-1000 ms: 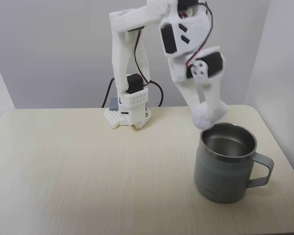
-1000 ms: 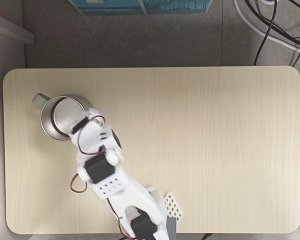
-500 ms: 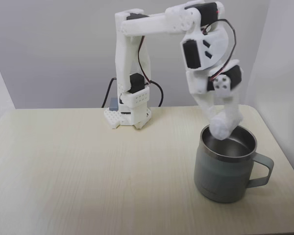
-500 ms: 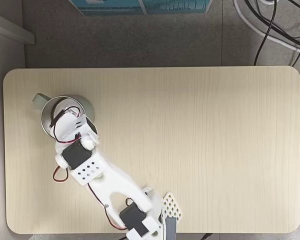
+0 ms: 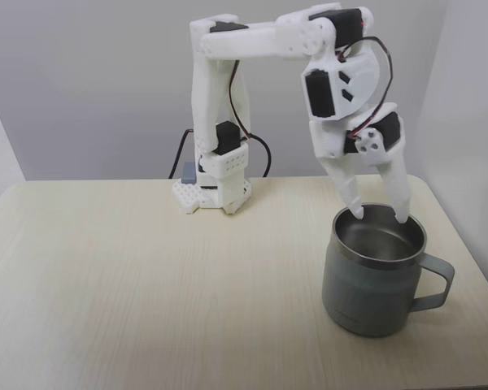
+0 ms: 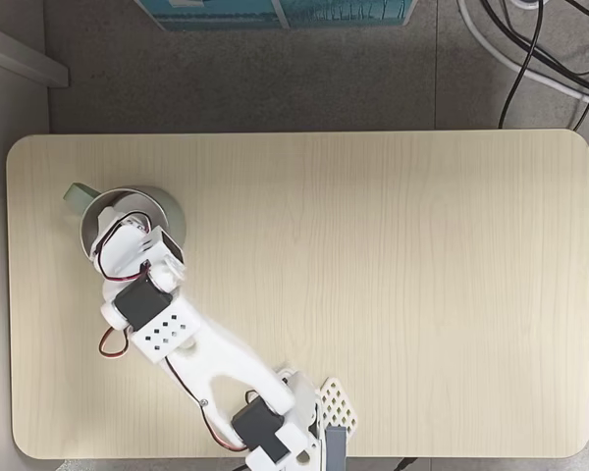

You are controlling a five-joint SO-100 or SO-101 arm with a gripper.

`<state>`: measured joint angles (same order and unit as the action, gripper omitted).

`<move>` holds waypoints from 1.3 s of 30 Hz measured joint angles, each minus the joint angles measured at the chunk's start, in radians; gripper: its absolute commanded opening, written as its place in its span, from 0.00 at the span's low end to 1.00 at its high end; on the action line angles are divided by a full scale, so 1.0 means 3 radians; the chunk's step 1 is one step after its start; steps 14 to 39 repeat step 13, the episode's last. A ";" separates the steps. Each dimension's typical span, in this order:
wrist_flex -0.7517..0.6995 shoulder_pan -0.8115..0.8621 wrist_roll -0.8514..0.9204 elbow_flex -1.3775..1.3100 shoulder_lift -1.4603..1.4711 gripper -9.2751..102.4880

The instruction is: Grasp a dressing and put it in the cup.

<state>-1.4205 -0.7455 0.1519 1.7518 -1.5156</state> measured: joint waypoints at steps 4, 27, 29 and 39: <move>-0.0010 -0.0056 0.0000 0.0000 0.0041 0.25; -0.0031 -0.0051 -0.0020 -0.0077 0.0118 0.25; -0.0031 -0.0051 -0.0020 -0.0077 0.0118 0.25; -0.0031 -0.0051 -0.0020 -0.0077 0.0118 0.25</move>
